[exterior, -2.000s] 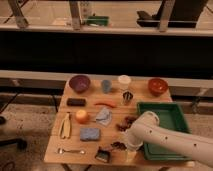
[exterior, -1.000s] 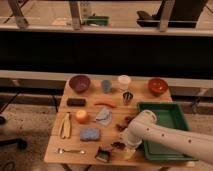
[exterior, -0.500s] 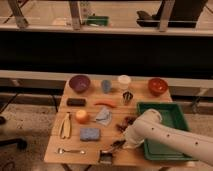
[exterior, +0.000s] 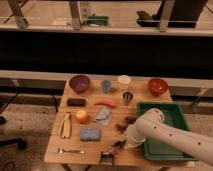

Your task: Wipe table surface with brush

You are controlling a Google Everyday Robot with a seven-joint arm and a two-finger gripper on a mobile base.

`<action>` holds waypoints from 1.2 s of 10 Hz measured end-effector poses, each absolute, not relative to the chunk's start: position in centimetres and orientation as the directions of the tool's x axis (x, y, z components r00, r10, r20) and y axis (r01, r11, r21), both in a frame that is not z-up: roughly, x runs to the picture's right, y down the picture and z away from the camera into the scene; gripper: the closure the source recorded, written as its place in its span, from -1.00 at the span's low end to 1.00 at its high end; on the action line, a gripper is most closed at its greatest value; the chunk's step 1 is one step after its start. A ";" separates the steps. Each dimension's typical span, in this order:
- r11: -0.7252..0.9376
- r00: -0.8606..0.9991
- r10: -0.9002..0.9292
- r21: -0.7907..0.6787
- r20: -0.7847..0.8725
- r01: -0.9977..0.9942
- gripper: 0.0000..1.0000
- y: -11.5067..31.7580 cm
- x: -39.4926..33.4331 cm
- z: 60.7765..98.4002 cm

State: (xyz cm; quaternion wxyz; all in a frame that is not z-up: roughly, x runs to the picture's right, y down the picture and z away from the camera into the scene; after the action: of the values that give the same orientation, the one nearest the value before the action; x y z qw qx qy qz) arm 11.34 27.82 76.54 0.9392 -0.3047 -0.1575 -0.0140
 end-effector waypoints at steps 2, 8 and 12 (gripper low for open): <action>0.822 0.943 0.072 -0.555 0.324 0.127 1.00 27.5 11.2 76.1; 0.874 0.925 0.072 -0.471 0.373 0.122 1.00 25.1 10.5 72.7; 0.896 0.919 0.046 -0.423 0.392 0.136 1.00 24.4 9.0 70.3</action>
State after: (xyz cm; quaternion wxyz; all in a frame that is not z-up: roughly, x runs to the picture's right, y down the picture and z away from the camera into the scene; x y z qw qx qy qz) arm 9.02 24.36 70.31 0.9530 -0.2266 -0.1999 -0.0236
